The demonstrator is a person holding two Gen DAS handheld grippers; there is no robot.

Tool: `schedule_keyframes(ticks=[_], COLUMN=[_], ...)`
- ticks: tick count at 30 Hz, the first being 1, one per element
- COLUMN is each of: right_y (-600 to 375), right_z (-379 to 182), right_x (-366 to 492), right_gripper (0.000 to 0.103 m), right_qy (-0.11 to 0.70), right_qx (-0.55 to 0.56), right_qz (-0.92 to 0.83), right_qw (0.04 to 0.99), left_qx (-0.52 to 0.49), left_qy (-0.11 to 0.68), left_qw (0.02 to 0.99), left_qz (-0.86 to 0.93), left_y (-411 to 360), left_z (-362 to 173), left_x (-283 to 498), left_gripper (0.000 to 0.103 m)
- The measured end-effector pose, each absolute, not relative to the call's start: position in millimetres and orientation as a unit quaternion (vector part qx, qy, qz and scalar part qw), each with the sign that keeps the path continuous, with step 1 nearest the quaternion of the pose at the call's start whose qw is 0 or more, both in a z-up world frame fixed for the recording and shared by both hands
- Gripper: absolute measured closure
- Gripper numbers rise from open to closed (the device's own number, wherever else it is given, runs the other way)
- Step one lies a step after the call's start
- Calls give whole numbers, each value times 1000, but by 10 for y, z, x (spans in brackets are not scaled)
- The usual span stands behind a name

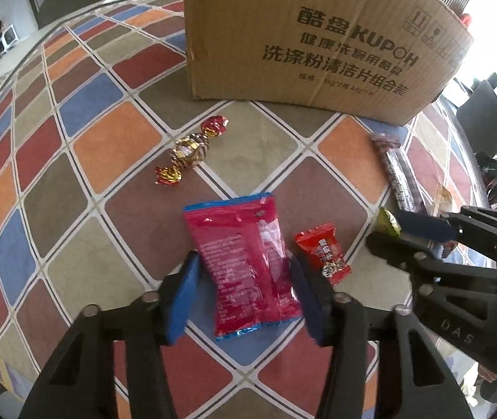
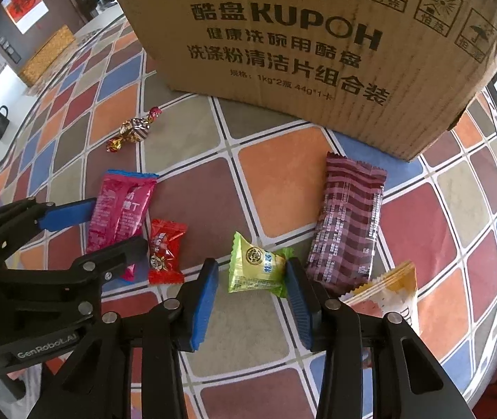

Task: Organize snacks
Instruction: 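Grasp the pink bag with the left gripper while the right gripper grasps the green-yellow packet, then lift both snacks over the box and open both grippers to drop them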

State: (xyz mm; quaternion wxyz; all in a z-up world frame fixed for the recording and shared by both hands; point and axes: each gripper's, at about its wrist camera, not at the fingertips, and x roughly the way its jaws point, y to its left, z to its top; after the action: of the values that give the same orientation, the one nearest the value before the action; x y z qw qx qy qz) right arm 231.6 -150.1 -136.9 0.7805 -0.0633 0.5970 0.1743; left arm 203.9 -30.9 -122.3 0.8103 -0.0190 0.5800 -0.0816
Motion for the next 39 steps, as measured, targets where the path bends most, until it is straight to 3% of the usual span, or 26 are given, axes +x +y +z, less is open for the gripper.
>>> schedule_keyframes(ticks=[1, 6, 11, 39], right_y=[-1499, -1508, -1511, -1691], right_z=[-1369, -1337, -1243, -443], right_x=[2305, 2256, 2221, 2145], right_gripper=[73, 76, 87, 90], right_qy=[595, 587, 574, 478], right_qx=[-66, -58, -40, 36], right_qz=[172, 168, 174, 179], right_qw=[782, 790, 799, 859], left_qx=[-24, -37, -40, -29], left_qy=[579, 575, 574, 469], left_qw=[811, 813, 813, 874], left_qz=[-84, -88, -89, -125], left_y=[-292, -242, -220, -326], left_z=[-1221, -1229, -1220, -267], left_x=[2028, 2021, 2016, 2007], left_gripper=[58, 62, 62, 63])
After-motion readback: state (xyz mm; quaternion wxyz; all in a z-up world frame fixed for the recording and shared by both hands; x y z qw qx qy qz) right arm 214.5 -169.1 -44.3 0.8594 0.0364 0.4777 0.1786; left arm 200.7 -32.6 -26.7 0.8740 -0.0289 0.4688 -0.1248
